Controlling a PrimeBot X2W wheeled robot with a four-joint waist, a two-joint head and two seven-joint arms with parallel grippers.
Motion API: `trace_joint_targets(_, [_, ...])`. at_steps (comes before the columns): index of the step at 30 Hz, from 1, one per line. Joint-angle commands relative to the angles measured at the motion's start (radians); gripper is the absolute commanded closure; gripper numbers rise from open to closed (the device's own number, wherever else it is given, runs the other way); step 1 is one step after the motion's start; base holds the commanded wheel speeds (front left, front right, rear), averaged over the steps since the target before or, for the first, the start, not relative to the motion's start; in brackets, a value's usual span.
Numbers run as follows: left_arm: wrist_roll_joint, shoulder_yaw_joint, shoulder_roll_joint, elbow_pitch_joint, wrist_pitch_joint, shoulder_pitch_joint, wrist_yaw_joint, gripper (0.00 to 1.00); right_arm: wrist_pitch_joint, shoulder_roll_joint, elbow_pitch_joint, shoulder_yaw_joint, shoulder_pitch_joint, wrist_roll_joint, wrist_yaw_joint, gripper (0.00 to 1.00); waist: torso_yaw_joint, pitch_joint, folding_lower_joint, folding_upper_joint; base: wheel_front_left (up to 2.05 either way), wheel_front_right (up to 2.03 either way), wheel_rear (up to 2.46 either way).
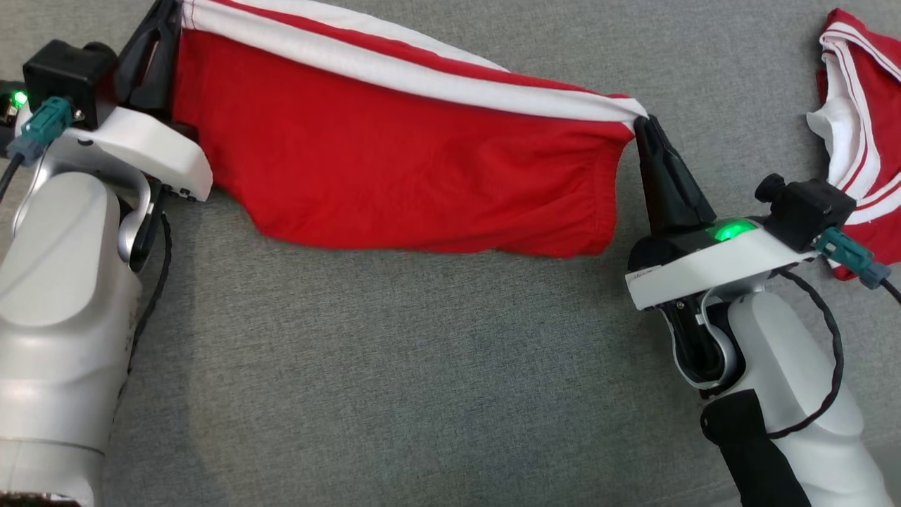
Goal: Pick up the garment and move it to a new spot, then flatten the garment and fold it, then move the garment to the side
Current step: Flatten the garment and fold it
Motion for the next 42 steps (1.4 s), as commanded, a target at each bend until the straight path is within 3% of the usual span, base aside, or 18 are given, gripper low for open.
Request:
trace_joint_targets(1, [0.007,-0.008,0.013,0.022,-0.002,-0.049,0.002,1.0,-0.004,-0.006,-0.007,0.004,-0.024,0.011,0.0,1.0,-0.022,0.028,0.0,0.0,0.0,0.0,0.0])
trace_joint_targets(11, [0.044,-0.025,-0.002,0.211,-0.002,-0.166,0.013,1.0,-0.004,-0.006,-0.014,0.016,-0.064,0.02,0.0,1.0,-0.035,0.046,0.0,0.0,0.0,0.0,0.0])
trace_joint_targets(12, [0.044,-0.025,-0.006,0.222,-0.002,-0.172,0.013,1.0,-0.004,-0.006,-0.014,0.014,-0.065,0.015,0.0,0.83,-0.036,0.045,0.0,0.0,0.0,0.0,0.0])
trace_joint_targets(13, [0.047,-0.026,-0.01,0.228,-0.002,-0.171,0.013,0.44,-0.004,-0.006,-0.018,0.012,-0.065,0.016,0.0,0.17,-0.036,0.043,0.0,0.0,0.0,0.0,0.0])
trace_joint_targets(14, [0.044,-0.024,-0.014,0.23,-0.002,-0.168,0.013,0.0,-0.004,-0.006,-0.02,0.013,-0.063,0.019,0.0,0.0,-0.035,0.043,0.0,0.0,0.0,0.0,0.0])
trace_joint_targets(22, [0.007,0.013,-0.056,0.226,-0.002,-0.11,0.013,0.0,-0.004,-0.006,-0.063,-0.038,-0.026,-0.105,0.0,0.0,-0.016,0.012,0.0,0.0,0.0,0.0,0.0])
trace_joint_targets(29, [-0.013,0.01,-0.088,0.274,-0.002,-0.059,0.005,0.0,-0.004,-0.006,-0.079,-0.086,0.025,-0.132,0.0,0.0,-0.002,-0.029,0.0,0.0,0.0,0.0,0.0])
trace_joint_targets(38, [-0.035,-0.04,-0.113,0.485,0.051,-0.064,0.0,0.0,-0.004,-0.005,-0.056,-0.119,0.076,-0.135,0.0,0.0,-0.009,-0.075,0.0,0.0,0.0,0.0,0.0])
trace_joint_targets(39, [-0.043,-0.037,-0.115,0.502,0.057,-0.066,0.0,0.04,-0.004,-0.005,-0.055,-0.121,0.079,-0.133,0.0,0.0,-0.011,-0.079,0.0,0.0,0.0,0.0,0.0])
trace_joint_targets(40, [-0.043,-0.037,-0.114,0.517,0.061,-0.07,0.003,0.55,-0.004,-0.005,-0.053,-0.121,0.082,-0.131,0.0,0.0,-0.014,-0.083,0.0,0.0,0.0,0.0,0.0])
trace_joint_targets(41, [-0.044,-0.037,-0.112,0.529,0.058,-0.072,0.011,1.0,-0.004,-0.005,-0.052,-0.12,0.085,-0.129,0.0,0.0,-0.017,-0.088,0.0,0.0,0.0,0.0,0.0])
trace_joint_targets(42, [-0.048,-0.036,-0.11,0.54,0.054,-0.07,0.017,1.0,-0.004,-0.005,-0.051,-0.122,0.088,-0.127,0.0,0.0,-0.019,-0.093,0.0,0.0,0.0,0.0,0.0])
